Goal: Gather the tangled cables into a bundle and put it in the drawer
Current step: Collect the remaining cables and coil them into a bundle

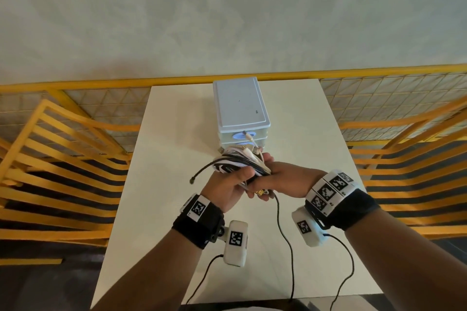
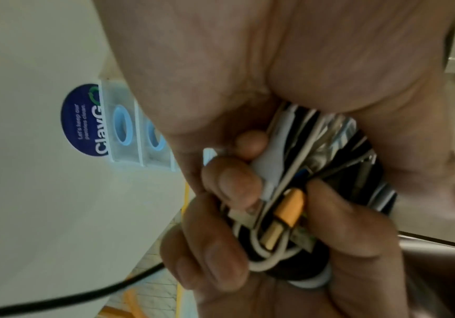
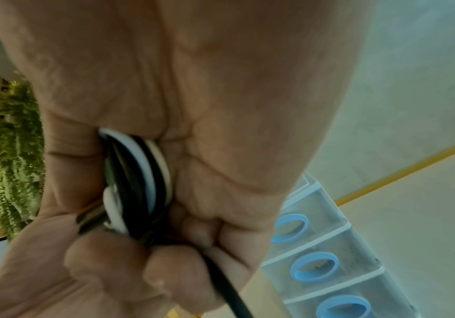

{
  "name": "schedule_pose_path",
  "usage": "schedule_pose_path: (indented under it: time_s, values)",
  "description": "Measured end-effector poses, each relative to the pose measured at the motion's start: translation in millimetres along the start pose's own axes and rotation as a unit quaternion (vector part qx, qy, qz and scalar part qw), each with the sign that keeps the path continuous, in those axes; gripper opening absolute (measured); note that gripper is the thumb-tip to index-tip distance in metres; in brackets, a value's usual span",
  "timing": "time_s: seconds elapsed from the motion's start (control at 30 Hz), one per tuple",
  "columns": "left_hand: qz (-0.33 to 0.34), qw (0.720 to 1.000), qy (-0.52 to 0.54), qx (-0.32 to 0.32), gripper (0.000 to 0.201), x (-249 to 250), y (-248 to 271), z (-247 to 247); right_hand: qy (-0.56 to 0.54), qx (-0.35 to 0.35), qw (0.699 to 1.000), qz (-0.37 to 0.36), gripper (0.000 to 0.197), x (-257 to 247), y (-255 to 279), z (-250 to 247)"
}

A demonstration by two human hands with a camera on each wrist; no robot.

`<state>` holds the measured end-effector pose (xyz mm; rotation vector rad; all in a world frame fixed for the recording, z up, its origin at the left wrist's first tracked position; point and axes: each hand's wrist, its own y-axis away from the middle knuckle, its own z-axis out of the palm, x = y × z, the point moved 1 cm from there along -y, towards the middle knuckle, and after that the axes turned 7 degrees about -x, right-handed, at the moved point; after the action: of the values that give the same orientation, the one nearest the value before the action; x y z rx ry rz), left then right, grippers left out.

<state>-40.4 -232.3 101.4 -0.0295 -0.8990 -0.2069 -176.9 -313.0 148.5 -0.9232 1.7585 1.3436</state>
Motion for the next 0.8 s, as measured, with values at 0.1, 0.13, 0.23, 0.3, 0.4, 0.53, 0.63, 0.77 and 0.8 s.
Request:
schedule_pose_path:
  time_s: [0.1, 0.13, 0.23, 0.3, 0.4, 0.53, 0.63, 0.77, 0.8]
  values:
    - [0.015, 1.000, 0.002, -0.004, 0.070, 7.9, 0.2, 7.4, 0.008, -0.007, 1.000, -0.018, 0.040, -7.2, 1.1, 0.8]
    - [0.018, 1.000, -0.002, -0.009, 0.060, 11.6, 0.2, 8.5, 0.005, -0.007, 1.000, -0.022, 0.040, -8.6, 0.8, 1.5]
    - [0.017, 1.000, -0.004, -0.006, 0.047, 20.0, -0.5, 7.1, -0.017, -0.002, 0.999, -0.028, 0.029, -11.9, -1.5, 5.2]
    - [0.026, 1.000, -0.012, 0.002, 0.042, 23.6, -1.8, 2.9, -0.028, 0.007, 0.999, -0.038, 0.023, -11.6, -4.6, 6.7]
    - [0.050, 0.997, -0.046, 0.023, 0.016, 27.1, -2.4, 0.7, -0.048, 0.022, 0.997, -0.050, 0.019, -6.0, -5.5, 5.1]
    - [0.095, 0.994, -0.028, 0.041, 0.018, 35.0, -4.9, 1.5, -0.036, 0.027, 0.998, -0.036, 0.013, -0.4, -1.8, 1.6]
    - [0.128, 0.990, 0.034, 0.049, 0.022, 53.1, -5.7, -6.9, 0.026, 0.035, 0.999, 0.007, 0.018, 15.0, 5.1, -3.5]
    - [0.126, 0.986, 0.006, 0.110, 0.020, 74.6, -1.5, -32.0, -0.055, 0.086, 0.995, 0.016, 0.036, 38.3, 14.9, -9.0]
    - [0.113, 0.986, -0.022, 0.119, 0.021, 75.5, -0.3, -37.3, -0.094, 0.091, 0.991, 0.010, 0.039, 40.5, 15.8, -9.4]
